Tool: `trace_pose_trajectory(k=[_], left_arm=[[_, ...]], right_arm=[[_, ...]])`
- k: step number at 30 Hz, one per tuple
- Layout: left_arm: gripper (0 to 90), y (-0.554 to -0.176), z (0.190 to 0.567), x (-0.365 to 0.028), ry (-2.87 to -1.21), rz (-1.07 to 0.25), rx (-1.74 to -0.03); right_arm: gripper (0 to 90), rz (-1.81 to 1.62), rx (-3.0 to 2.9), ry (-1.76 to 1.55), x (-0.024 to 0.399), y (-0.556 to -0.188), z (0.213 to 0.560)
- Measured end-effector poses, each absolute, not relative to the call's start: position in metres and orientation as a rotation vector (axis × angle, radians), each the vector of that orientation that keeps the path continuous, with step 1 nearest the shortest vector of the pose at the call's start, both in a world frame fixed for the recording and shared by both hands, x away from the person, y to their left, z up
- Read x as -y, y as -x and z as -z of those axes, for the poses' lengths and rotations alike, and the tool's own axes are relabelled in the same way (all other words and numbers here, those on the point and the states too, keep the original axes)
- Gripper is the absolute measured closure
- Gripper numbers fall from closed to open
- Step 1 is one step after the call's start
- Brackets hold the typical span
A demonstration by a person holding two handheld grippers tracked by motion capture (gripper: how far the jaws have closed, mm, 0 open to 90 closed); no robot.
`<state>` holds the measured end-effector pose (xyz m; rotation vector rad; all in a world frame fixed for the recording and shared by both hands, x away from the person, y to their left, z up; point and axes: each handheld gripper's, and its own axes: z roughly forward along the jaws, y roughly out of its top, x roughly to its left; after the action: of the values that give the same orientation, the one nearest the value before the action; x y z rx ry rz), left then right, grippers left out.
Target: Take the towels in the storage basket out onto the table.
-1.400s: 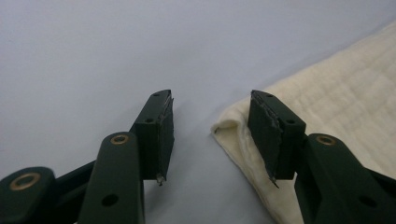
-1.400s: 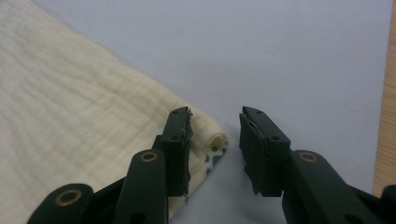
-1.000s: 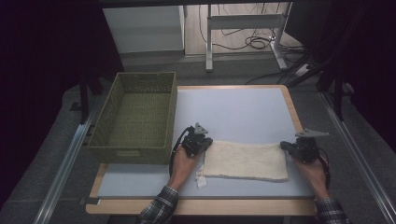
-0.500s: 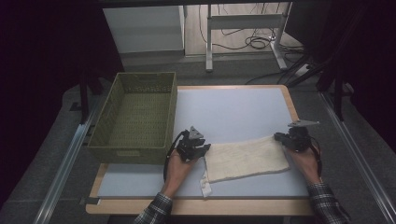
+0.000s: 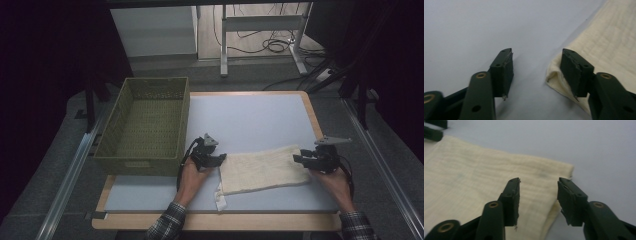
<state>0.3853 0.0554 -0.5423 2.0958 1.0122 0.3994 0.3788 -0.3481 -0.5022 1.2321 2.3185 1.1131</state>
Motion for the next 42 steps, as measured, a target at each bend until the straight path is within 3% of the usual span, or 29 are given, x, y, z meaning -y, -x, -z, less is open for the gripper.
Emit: trace_pose_trajectory(k=[3,11,32,42], left_arm=[[38.7,-0.387,0.543,-0.057,-2.085,-0.380,-1.029],[38.5,-0.387,0.543,-0.058,-2.083,-0.377,-1.025],[38.5,-0.387,0.543,-0.058,-2.089,-0.378,-1.020],[38.5,-0.387,0.544,-0.058,-2.086,-0.374,-1.025]], right_arm=[[42.3,-1.116,-2.357,-1.213,0.340,-0.366,0.505],[35.8,-1.106,-2.431,-1.120,0.316,-0.347,0.511],[41.5,-1.210,-2.632,-0.876,0.222,-0.317,0.521],[51.2,-1.244,-2.729,-0.737,0.167,-0.306,0.523]])
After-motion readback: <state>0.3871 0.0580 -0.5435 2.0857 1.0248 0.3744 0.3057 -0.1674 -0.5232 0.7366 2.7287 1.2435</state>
